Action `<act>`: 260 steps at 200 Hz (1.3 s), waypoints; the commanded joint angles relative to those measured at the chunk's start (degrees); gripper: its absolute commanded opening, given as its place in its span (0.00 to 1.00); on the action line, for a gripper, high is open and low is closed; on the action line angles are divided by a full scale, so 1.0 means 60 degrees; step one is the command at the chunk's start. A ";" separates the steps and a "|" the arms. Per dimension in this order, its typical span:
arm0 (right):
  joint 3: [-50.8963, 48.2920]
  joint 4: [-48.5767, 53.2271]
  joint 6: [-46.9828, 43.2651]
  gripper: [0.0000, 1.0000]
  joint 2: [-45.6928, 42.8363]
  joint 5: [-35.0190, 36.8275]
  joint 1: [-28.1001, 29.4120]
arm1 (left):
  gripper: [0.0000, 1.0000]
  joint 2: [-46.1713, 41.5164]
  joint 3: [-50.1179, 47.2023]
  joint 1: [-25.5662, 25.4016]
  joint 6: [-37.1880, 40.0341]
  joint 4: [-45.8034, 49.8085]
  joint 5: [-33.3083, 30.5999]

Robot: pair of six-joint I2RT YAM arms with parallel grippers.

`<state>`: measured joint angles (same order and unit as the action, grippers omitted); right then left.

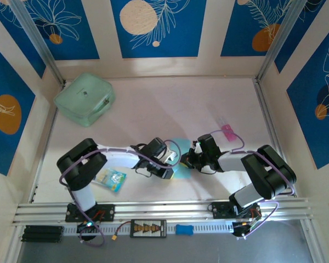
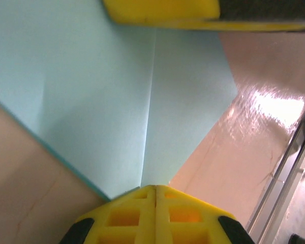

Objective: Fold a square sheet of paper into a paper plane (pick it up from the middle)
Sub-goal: Fold the triangle a second time at the center of the table.

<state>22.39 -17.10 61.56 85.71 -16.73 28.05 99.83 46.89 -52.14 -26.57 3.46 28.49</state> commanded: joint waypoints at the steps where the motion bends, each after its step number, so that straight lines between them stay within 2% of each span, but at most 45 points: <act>1: -0.0247 0.0946 -0.0137 0.00 0.0363 0.0445 -0.0084 | 0.01 -0.0315 -0.0334 -0.0023 -0.0010 0.0886 -0.0239; 20: -0.0243 0.0934 -0.0134 0.00 0.0363 0.0416 -0.0092 | 0.00 -0.0765 -0.0455 -0.0013 -0.0013 0.0931 -0.0549; 56: -0.0234 0.0858 -0.0108 0.00 0.0348 0.0370 -0.0090 | 0.02 -0.2265 -0.0788 -0.0007 -0.0215 -0.0009 -0.1369; 96: -0.0246 0.0845 -0.0116 0.00 0.0377 0.0371 -0.0080 | 0.00 -0.0850 0.0565 0.0030 -0.0300 -0.0181 -0.0611; 159: -0.0275 0.0755 -0.0083 0.00 0.0382 0.0298 -0.0105 | 0.00 0.0836 0.1349 0.0032 -0.0242 -0.0098 -0.0545; 199: -0.0225 0.1056 -0.0188 0.00 0.0105 0.0301 -0.0166 | 0.00 0.1013 0.0910 0.0024 -0.0024 0.0821 -0.1045; 221: -0.0076 0.1173 -0.0339 0.00 -0.0088 0.0176 -0.0265 | 0.00 0.0855 0.0295 0.0033 -0.0077 0.0585 -0.1086; 260: 0.0385 0.1313 -0.0561 0.01 -0.0637 -0.0157 -0.0264 | 0.00 0.0807 0.0322 0.0033 -0.0023 0.0584 -0.1116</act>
<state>22.55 -13.41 60.01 83.94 -17.87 26.74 103.90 51.46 -52.12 -28.01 0.16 23.92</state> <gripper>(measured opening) 0.063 0.064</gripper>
